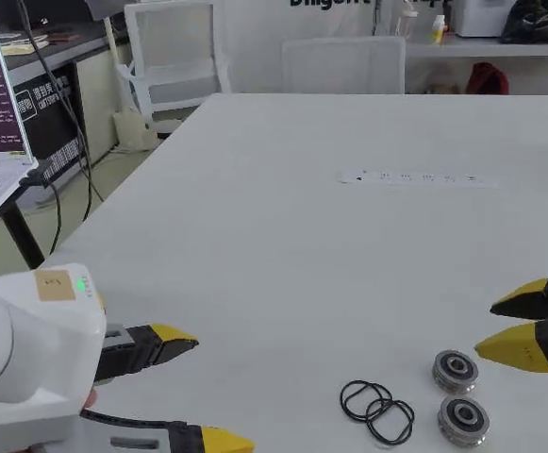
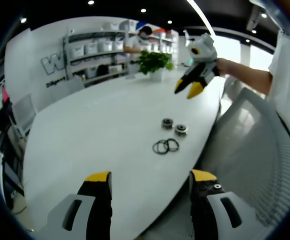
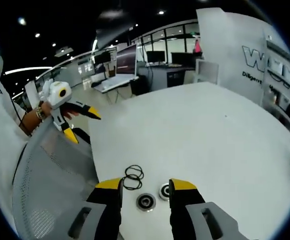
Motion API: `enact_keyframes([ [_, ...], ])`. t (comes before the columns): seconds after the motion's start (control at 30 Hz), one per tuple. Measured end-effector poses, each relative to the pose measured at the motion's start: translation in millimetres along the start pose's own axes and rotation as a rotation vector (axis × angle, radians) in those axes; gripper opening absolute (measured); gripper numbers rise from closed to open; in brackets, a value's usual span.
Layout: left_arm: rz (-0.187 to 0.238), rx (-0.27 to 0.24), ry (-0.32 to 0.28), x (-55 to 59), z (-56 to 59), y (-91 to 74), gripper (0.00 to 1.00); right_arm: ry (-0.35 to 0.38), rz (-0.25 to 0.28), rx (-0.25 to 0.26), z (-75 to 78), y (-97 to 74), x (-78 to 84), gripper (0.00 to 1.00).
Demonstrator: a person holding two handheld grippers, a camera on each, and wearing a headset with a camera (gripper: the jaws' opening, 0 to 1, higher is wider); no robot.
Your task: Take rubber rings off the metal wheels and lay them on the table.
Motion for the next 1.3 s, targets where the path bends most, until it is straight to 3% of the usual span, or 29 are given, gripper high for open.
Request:
enact_keyframes([
  [0.27, 0.035, 0.031, -0.038, -6.0, 2.3, 3.5, 0.71, 0.015, 0.029, 0.072, -3.0, -24.3, 22.8, 0.5],
  [0.57, 0.059, 0.021, -0.077, -6.3, -1.4, 2.9, 0.84, 0.081, 0.089, 0.117, -2.3, -39.0, 44.0, 0.68],
  [0.8, 0.062, 0.006, -0.092, -4.0, -4.6, 0.8, 0.88, 0.136, 0.133, 0.146, 3.6, -38.0, 63.4, 0.79],
  [0.97, 0.06, -0.003, -0.108, -1.7, -6.2, 0.7, 0.94, 0.165, 0.139, 0.146, -0.9, -32.8, 73.6, 0.87],
  [1.1, 0.055, 0.008, -0.128, 1.1, -6.3, 1.3, 0.97, 0.19, 0.13, 0.149, -3.9, -30.4, 82.2, 0.96],
  [1.3, 0.04, -0.002, -0.142, 4.7, -7.2, 2.3, 1.0, 0.232, 0.096, 0.137, -8.9, -26.5, 95.2, 0.99],
])
Point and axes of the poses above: the centre of the closed fingertips' face, and the gripper's own axes: y roughly forward along the fingers, z roughly to its right, x roughly out of its underside, the point moved 7 cm from there along -y, roughly backward along the fingers, and after that the axes turned 8 degrees about -x, right-handed, at the moved point
